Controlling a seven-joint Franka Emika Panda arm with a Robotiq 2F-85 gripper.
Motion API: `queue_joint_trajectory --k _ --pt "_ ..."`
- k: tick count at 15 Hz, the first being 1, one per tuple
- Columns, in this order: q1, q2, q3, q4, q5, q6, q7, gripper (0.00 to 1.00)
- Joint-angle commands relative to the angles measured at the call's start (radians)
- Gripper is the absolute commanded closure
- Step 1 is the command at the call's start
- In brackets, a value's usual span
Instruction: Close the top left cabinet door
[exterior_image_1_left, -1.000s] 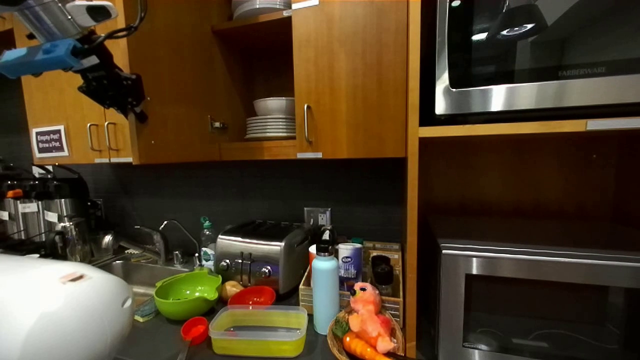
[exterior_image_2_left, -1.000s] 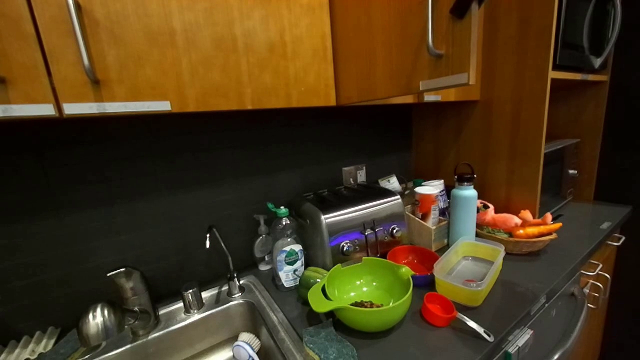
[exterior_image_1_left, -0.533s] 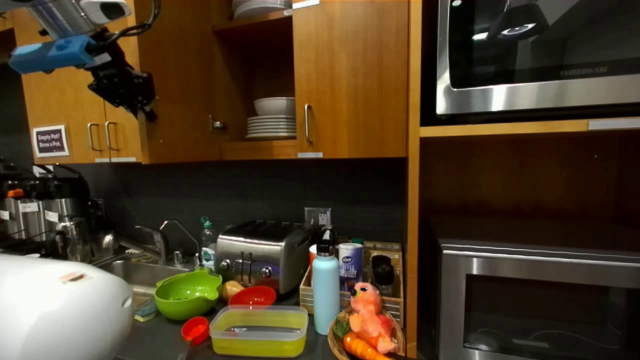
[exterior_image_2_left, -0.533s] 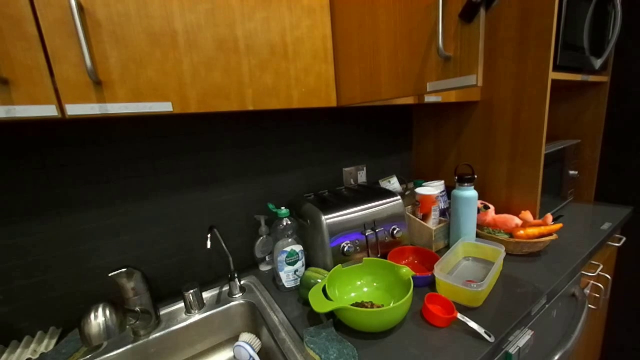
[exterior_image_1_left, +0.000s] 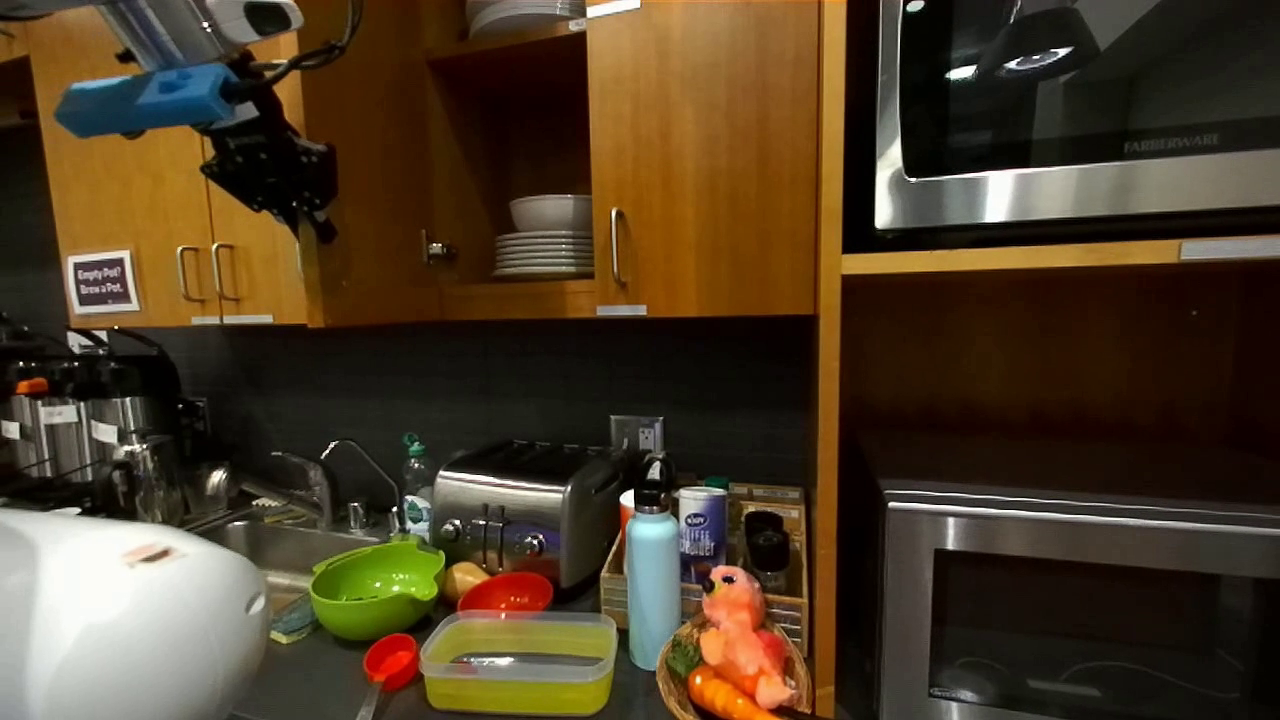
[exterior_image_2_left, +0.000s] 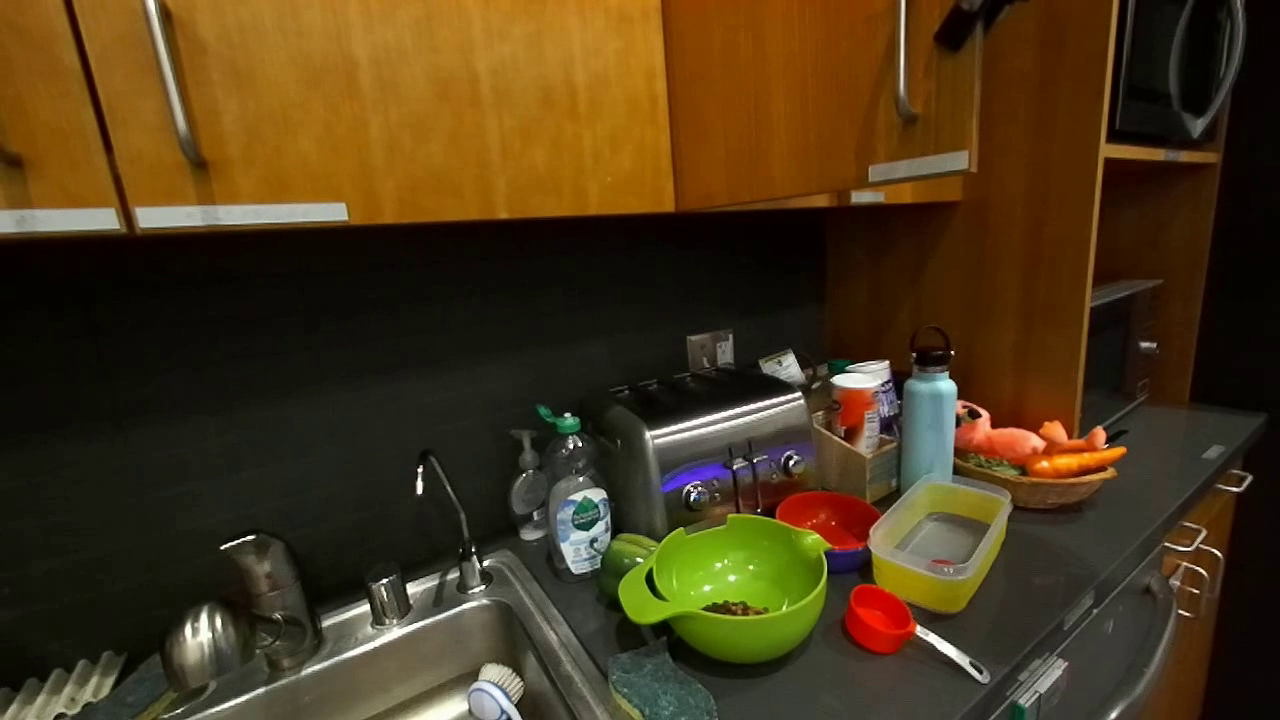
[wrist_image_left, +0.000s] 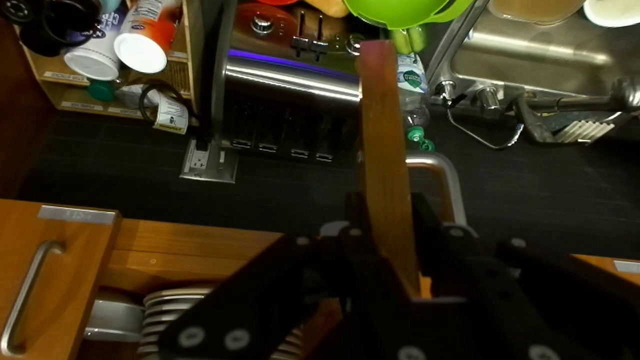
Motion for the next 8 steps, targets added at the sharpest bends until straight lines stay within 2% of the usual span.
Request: queue_joint_trajectory --k 1,8 --pt "-0.082 -0.017 -0.050 0.064 -0.106 -0.019 -0.054 0.94" --pt "-0.071 0.035 -0.134 0.122 -0.101 -0.043 -0.159 0.94"
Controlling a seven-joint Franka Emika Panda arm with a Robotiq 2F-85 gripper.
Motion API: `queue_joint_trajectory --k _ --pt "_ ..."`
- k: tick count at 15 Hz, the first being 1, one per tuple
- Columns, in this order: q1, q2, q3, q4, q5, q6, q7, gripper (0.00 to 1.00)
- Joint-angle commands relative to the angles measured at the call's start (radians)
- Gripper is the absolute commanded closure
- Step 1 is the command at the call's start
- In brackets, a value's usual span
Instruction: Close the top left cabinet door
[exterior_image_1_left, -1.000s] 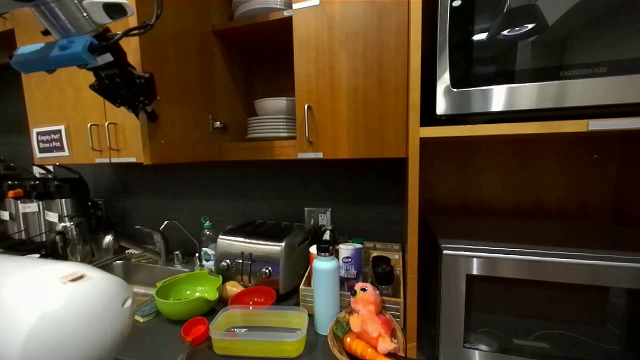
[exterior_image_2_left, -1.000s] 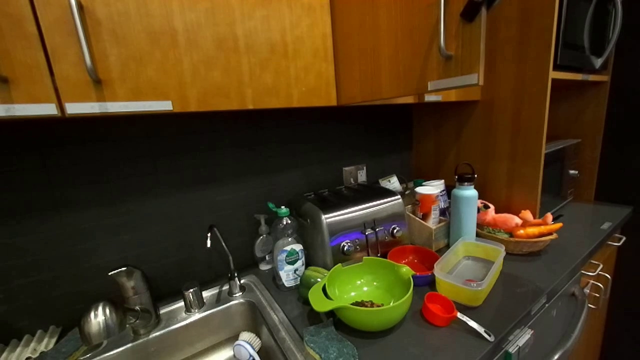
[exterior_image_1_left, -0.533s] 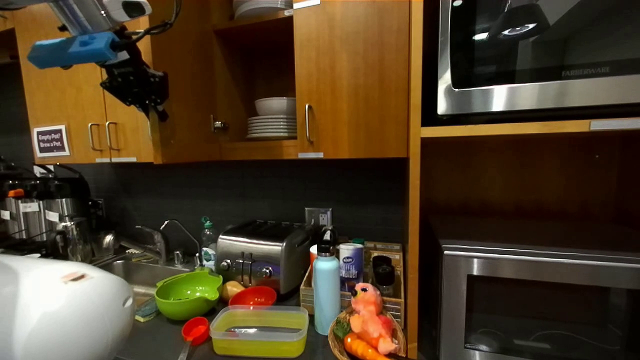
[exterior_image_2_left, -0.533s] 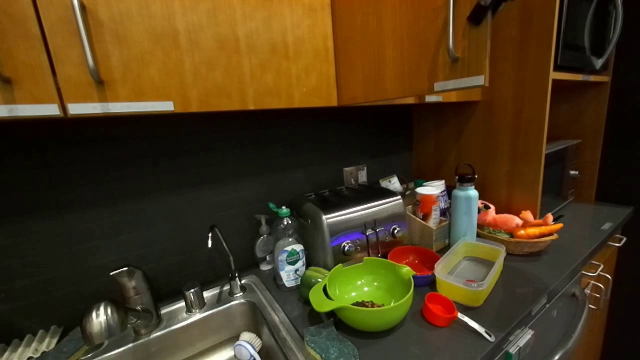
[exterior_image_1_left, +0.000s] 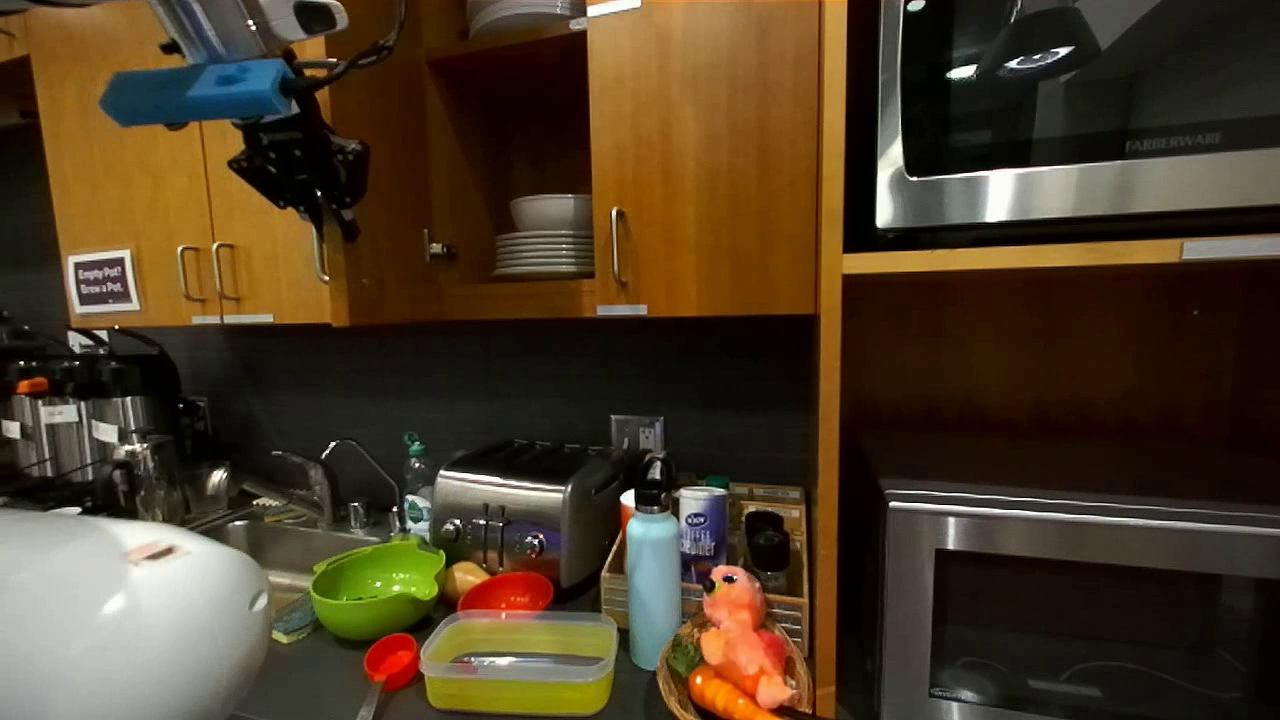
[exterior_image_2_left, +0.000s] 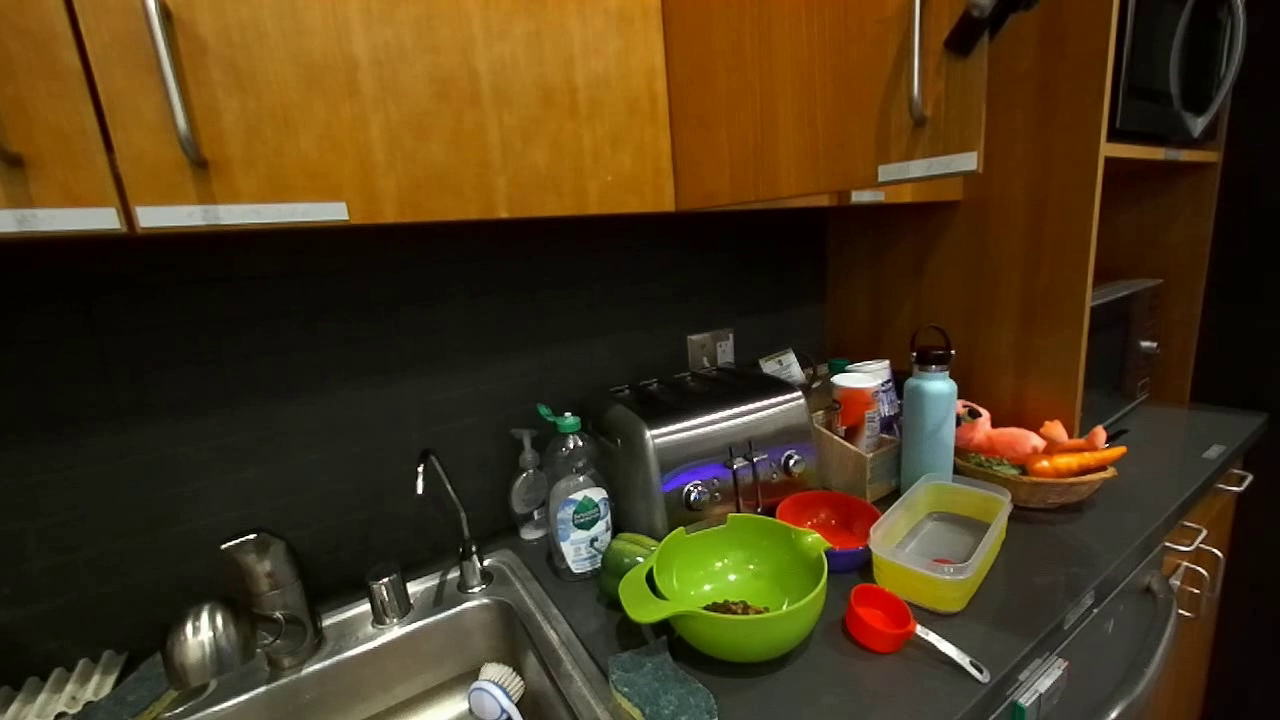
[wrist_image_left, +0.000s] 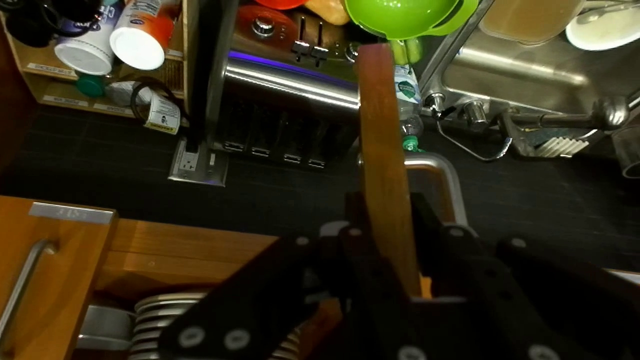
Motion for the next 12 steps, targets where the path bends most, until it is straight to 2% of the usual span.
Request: queue_joint_trajectory --k 1,6,12 --pt "-0.085 0.021 -0.056 0.126 -0.102 -0.032 -0.054 0.94" --pt "-0.070 0.059 -0.108 0.169 -0.083 -0.066 -0.120 0.94" --pt "-0.063 0.086 -0.139 0.202 -0.071 -0.106 -0.172 0.94"
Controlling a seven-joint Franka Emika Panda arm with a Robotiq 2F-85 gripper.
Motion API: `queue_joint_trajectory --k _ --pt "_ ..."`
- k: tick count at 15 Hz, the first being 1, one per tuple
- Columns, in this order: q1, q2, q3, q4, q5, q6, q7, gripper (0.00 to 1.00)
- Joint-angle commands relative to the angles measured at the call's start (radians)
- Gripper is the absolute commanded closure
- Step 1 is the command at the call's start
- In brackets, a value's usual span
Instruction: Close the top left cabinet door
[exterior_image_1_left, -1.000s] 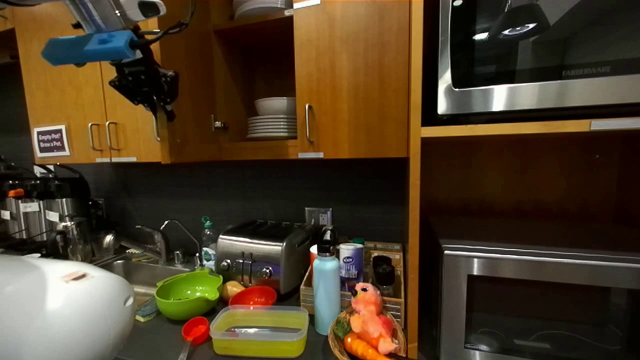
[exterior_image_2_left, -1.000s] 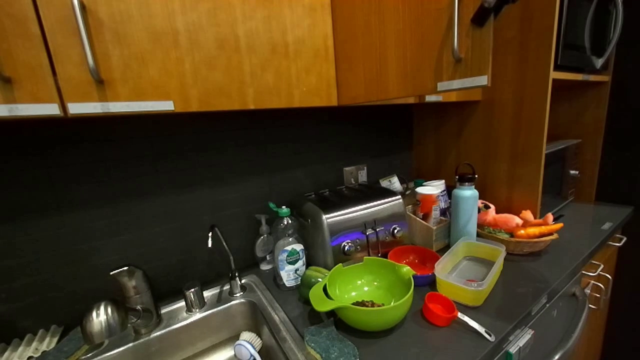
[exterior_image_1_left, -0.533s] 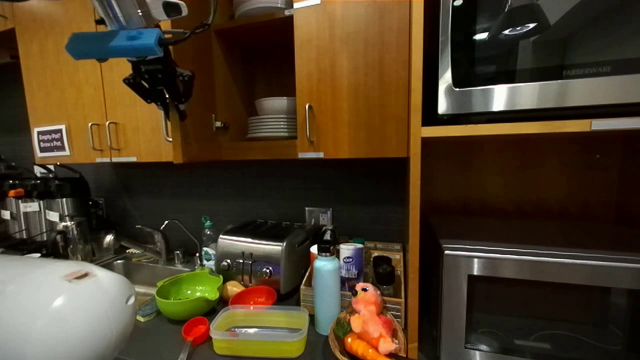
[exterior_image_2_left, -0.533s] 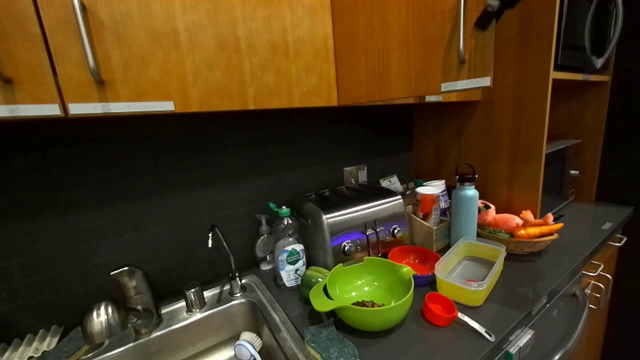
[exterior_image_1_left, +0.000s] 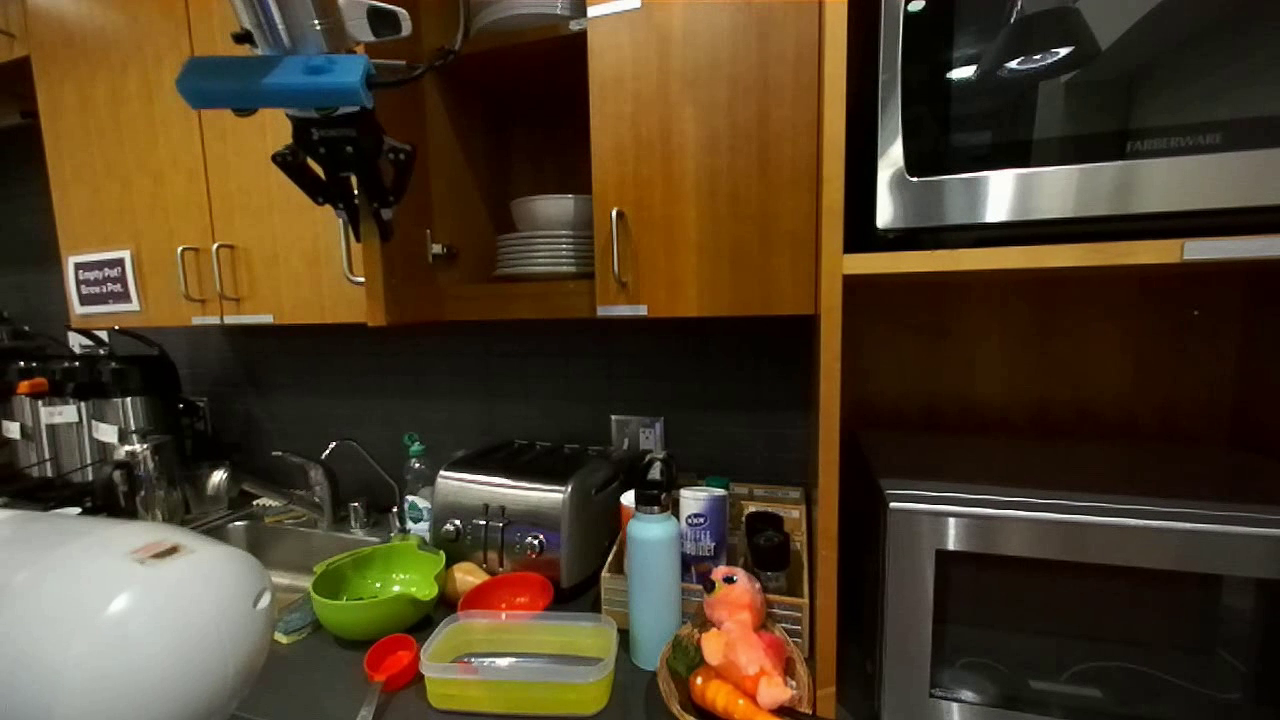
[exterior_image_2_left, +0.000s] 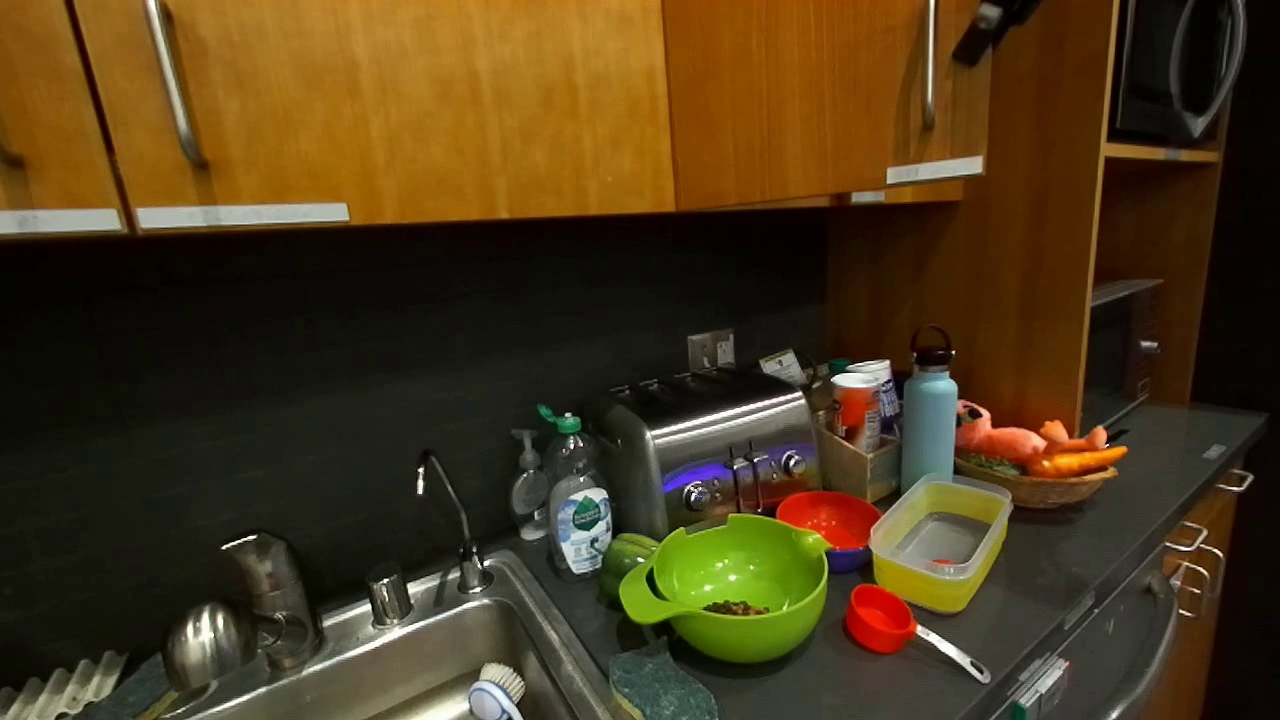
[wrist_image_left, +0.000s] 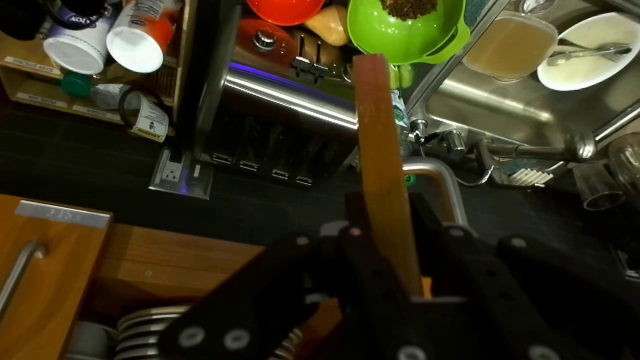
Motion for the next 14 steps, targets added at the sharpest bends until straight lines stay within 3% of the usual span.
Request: queue_joint_trajectory --k 1,2,8,14 --pt "-0.076 0.006 -0.029 0.138 -0.074 -0.042 -0.005 0.62" --pt "-0.075 0.010 -0.031 0.143 -0.072 -0.046 -0.009 0.51" --pt "-0.082 0.031 -0.040 0.162 -0.078 -0.056 -0.014 0.49" --pt "-0.198 0.041 -0.055 0.289 -0.224 0.078 0.011 0.10"
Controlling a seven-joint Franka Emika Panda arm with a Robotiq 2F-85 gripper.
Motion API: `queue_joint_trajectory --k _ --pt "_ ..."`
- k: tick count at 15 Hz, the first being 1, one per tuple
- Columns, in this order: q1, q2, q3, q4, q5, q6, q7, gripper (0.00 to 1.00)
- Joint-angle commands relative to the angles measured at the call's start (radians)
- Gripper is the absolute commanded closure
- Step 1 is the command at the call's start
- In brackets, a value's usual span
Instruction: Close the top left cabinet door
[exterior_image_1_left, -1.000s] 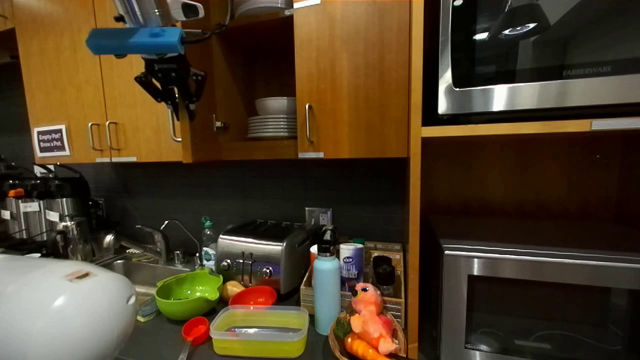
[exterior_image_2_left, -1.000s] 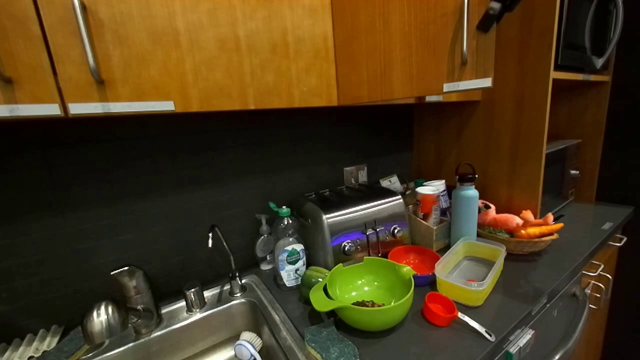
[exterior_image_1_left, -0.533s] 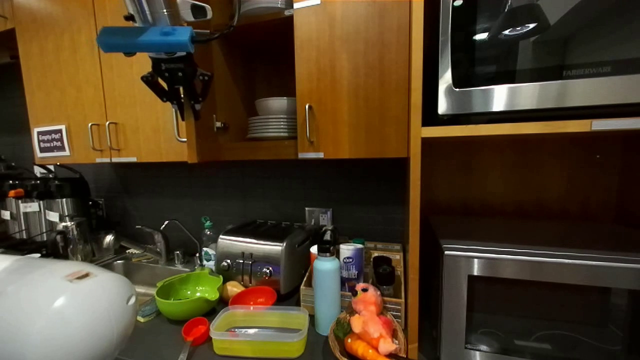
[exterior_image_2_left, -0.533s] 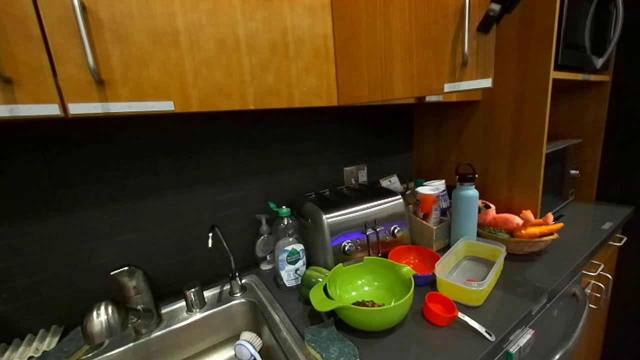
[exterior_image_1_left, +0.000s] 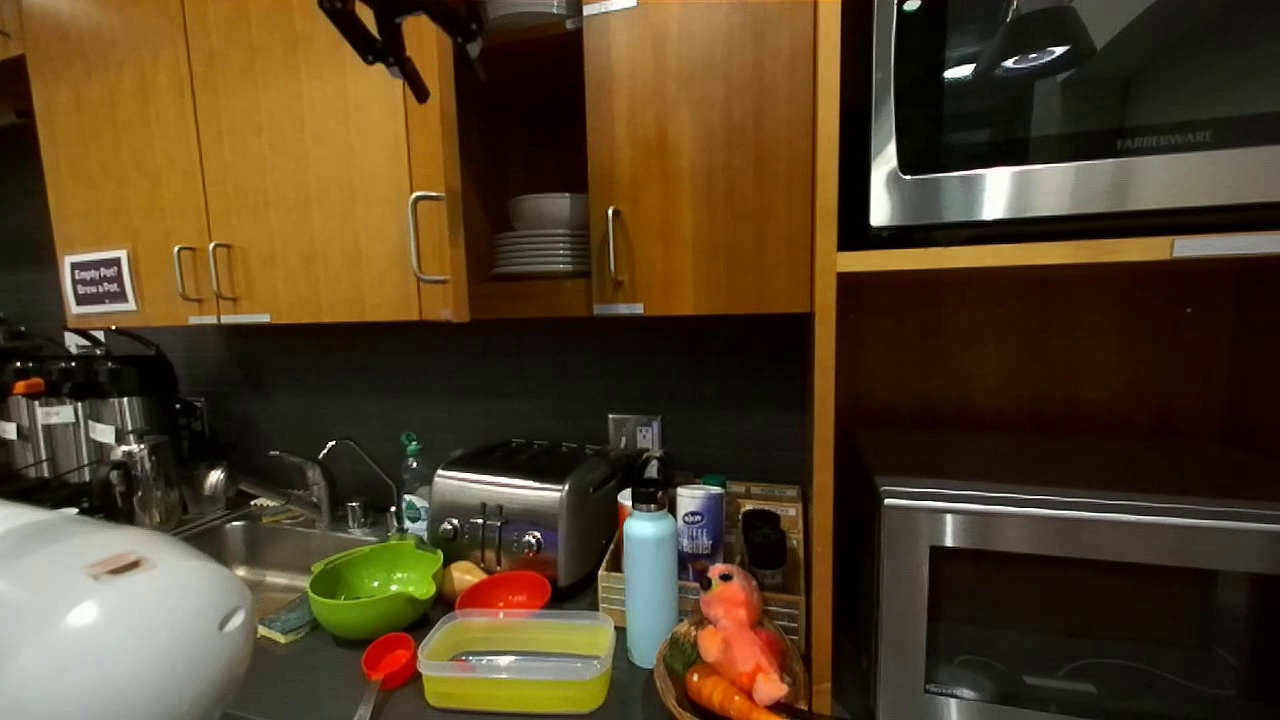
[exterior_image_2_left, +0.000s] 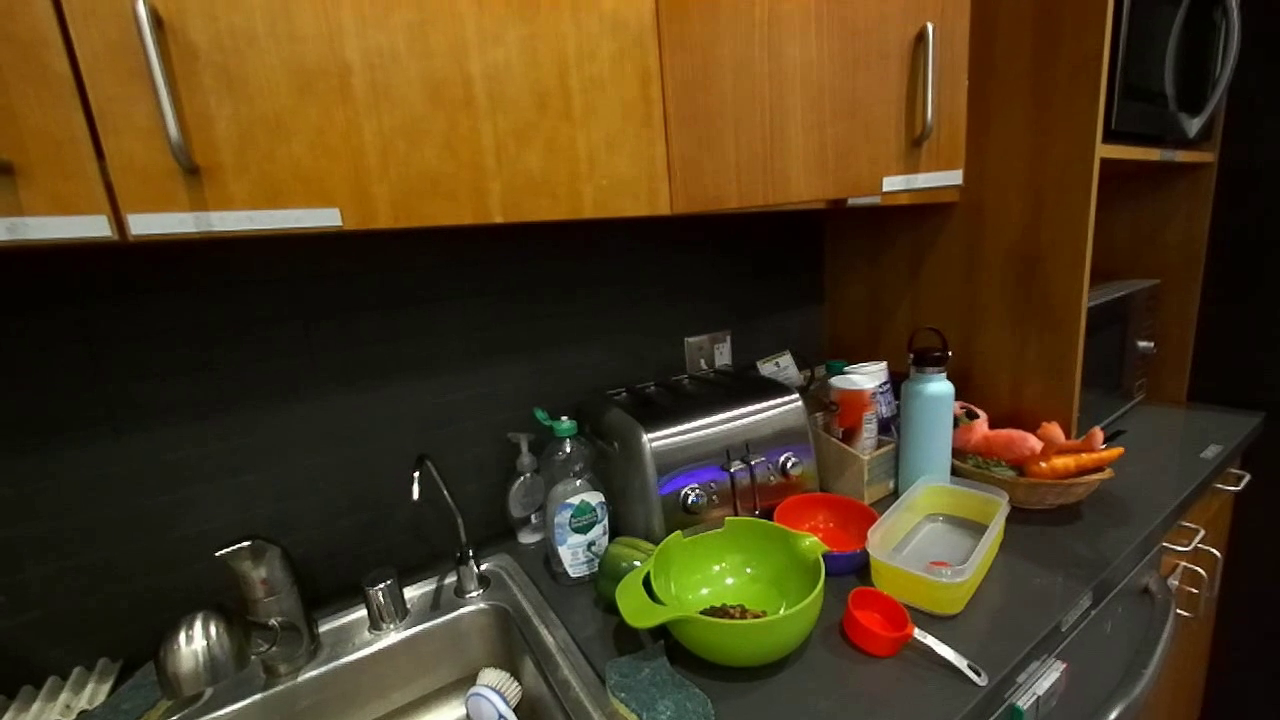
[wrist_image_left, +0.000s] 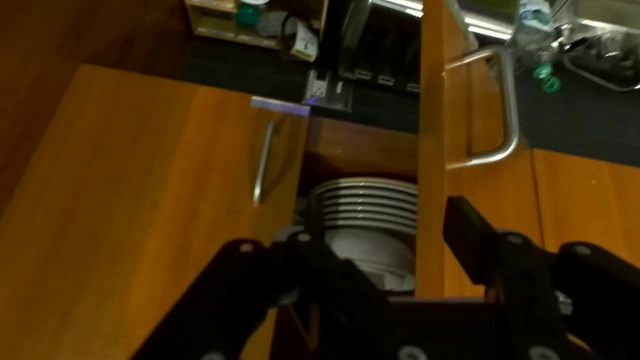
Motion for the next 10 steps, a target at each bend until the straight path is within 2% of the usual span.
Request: queue_joint_trajectory --k 1,2,5,10 --pt "-0.080 0.020 0.017 0.046 -0.090 0.104 0.037 0.03" --pt "-0.103 0.020 0.023 0.045 -0.118 0.143 0.055 0.00" --pt "-0.166 0.018 0.062 0.027 -0.175 0.227 0.142 0.00" --pt "-0.179 0.003 0.158 0.015 -0.130 0.165 0.312 0.00"
